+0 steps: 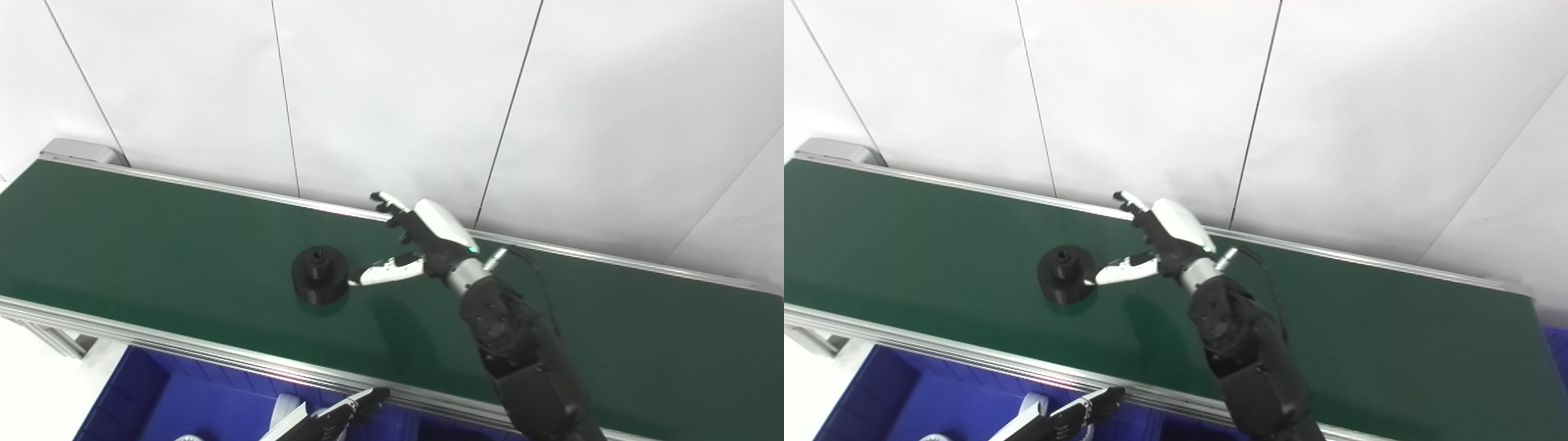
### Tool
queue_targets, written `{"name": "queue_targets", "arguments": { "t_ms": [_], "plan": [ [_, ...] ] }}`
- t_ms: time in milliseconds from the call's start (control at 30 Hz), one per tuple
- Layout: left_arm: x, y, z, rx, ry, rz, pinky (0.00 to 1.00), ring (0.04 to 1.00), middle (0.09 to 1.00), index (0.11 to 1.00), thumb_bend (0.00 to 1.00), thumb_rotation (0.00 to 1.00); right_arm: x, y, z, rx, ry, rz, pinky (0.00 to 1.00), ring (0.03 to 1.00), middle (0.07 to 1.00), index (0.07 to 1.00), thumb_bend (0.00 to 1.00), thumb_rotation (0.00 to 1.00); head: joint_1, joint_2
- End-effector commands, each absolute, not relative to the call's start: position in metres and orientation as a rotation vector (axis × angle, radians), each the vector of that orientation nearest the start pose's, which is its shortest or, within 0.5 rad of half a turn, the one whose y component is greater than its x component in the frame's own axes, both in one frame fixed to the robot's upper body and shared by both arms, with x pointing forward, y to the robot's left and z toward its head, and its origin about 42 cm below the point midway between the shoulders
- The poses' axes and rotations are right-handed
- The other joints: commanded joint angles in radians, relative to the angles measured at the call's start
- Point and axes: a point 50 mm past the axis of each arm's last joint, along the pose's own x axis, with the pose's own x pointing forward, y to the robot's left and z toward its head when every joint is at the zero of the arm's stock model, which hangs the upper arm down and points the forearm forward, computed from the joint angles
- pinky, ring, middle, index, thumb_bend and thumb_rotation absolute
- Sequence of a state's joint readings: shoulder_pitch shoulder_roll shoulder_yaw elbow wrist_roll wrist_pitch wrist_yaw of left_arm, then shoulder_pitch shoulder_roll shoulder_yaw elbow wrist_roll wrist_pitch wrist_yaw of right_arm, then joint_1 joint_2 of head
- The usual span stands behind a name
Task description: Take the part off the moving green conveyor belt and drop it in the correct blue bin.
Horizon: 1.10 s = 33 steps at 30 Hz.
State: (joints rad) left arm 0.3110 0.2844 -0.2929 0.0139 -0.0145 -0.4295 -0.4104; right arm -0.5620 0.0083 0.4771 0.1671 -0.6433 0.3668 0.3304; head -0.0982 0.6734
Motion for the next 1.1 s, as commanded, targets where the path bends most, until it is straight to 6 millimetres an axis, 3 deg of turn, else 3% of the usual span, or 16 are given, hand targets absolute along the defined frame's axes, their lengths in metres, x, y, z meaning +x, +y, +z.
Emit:
{"name": "queue_targets", "arguments": {
  "t_ms": [0,233,400,700,900,967,1067],
  "plan": [
    [0.145,0.22,0.053,0.165,-0.092,-0.708,0.88,0.923,0.955,0.939,0.71,0.47,0.404,-0.018,0.229,-0.892,-0.172,0.612,0.76,0.884,0.935,0.971,0.94,0.43,0.002,0.0],
    [0.143,0.218,0.052,0.152,-0.09,-0.716,0.85,0.911,0.955,0.938,0.73,0.48,0.407,-0.003,0.219,-0.922,-0.167,0.653,0.79,0.893,0.946,0.975,0.95,0.41,0.007,0.003],
    [0.142,0.215,0.052,0.137,-0.089,-0.715,0.84,0.907,0.953,0.935,0.74,0.47,0.41,0.008,0.201,-1.004,-0.145,0.676,0.77,0.862,0.923,0.959,0.98,0.41,0.015,0.008],
    [0.14,0.211,0.056,0.136,-0.103,-0.719,0.83,0.908,0.948,0.937,0.74,0.47,0.407,0.004,0.17,-1.069,-0.072,0.723,0.78,0.875,0.927,0.963,0.97,0.35,0.021,0.02],
    [0.141,0.209,0.057,0.124,-0.112,-0.72,0.85,0.917,0.955,0.94,0.72,0.46,0.4,-0.005,0.145,-1.106,-0.053,0.742,0.74,0.837,0.899,0.936,0.97,0.22,0.022,0.026],
    [0.141,0.208,0.058,0.121,-0.115,-0.716,0.85,0.913,0.954,0.935,0.72,0.44,0.396,-0.008,0.137,-1.093,-0.047,0.742,0.69,0.814,0.866,0.9,0.91,0.14,0.022,0.028],
    [0.142,0.208,0.058,0.118,-0.118,-0.717,0.86,0.916,0.96,0.934,0.71,0.44,0.391,-0.01,0.125,-1.069,-0.055,0.711,0.57,0.698,0.757,0.828,0.83,0.05,0.023,0.032]
  ]
}}
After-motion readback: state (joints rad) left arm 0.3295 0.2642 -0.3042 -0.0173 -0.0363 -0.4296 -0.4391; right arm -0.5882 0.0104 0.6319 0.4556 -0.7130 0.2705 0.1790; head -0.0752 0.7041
